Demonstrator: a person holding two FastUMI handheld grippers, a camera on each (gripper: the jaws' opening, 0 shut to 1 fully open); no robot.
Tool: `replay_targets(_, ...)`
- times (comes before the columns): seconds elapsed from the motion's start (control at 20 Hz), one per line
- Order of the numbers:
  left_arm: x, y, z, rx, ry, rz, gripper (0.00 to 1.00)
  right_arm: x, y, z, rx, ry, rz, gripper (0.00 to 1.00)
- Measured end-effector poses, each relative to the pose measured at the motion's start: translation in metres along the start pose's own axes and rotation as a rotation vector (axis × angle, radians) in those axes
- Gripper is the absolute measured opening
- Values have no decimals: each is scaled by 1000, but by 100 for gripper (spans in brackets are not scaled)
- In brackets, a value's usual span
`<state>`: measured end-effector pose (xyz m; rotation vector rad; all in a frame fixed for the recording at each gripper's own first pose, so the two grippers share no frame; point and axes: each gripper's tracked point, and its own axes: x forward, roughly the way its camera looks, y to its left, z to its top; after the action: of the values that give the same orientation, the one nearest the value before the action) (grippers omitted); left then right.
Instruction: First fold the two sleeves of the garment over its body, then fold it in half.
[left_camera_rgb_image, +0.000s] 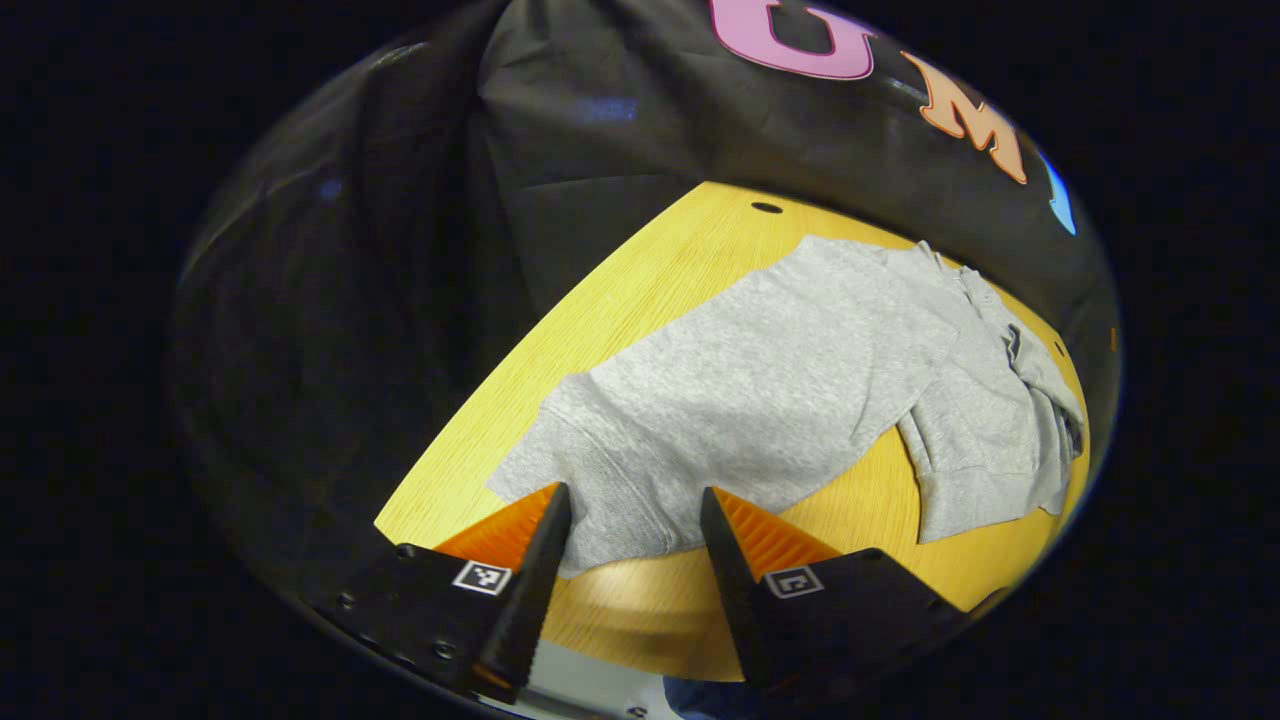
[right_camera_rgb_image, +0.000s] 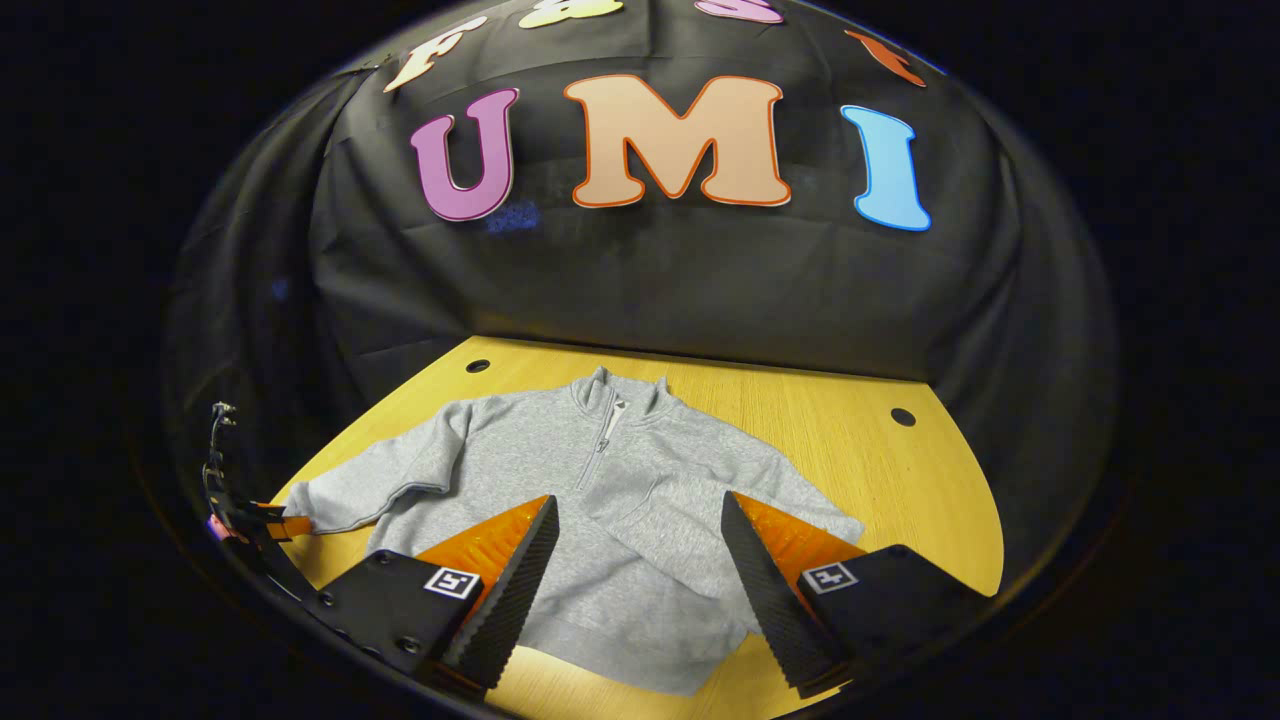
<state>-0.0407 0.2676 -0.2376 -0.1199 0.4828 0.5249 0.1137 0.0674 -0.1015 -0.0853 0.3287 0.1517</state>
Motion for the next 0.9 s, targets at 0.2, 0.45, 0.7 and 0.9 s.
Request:
replay_targets(0.2,5,-11,5,28,-17,-11,19,-16,-8,-2,12,-8,-19,100)
replay_targets(0.45,4,-25,6,61,1,-33,3,-30,-21,-5,18,-24,-48,100)
replay_targets(0.7,-4,-63,35,-61,-12,-178,3,-42,-35,-11,30,-29,-69,100)
replay_targets(0.9,-25,-121,89,-60,-85,-339,3,-50,-43,-16,52,-34,-80,100)
